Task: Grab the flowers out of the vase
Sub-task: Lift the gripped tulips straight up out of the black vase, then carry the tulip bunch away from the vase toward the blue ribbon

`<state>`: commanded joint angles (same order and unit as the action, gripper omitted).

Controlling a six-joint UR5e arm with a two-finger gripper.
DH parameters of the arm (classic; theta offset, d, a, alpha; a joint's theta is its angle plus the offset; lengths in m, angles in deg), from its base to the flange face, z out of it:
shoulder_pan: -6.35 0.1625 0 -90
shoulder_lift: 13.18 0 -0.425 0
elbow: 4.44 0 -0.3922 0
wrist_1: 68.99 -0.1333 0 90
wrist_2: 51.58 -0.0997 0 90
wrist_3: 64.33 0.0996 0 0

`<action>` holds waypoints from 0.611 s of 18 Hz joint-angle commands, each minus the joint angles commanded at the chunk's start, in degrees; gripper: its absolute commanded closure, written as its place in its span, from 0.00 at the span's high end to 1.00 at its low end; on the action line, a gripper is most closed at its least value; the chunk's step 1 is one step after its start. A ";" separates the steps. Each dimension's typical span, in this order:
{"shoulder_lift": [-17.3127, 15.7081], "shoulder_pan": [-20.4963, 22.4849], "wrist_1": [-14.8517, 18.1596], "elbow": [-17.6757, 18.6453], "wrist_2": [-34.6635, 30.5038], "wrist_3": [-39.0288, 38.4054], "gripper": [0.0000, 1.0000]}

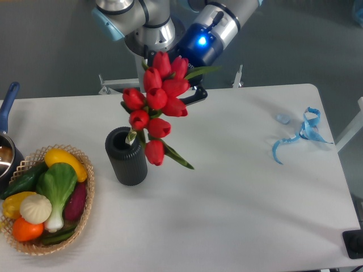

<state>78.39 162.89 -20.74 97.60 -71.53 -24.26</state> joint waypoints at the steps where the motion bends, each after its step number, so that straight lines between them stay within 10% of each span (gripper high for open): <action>1: 0.88 0.00 -0.09 -0.88 -0.52 0.35 0.00; 4: 4.56 0.09 -0.44 -4.83 -1.58 2.89 0.00; 11: 7.91 -0.26 -0.18 -10.82 -26.18 5.01 0.00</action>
<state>86.31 162.62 -20.92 86.79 -97.71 -19.25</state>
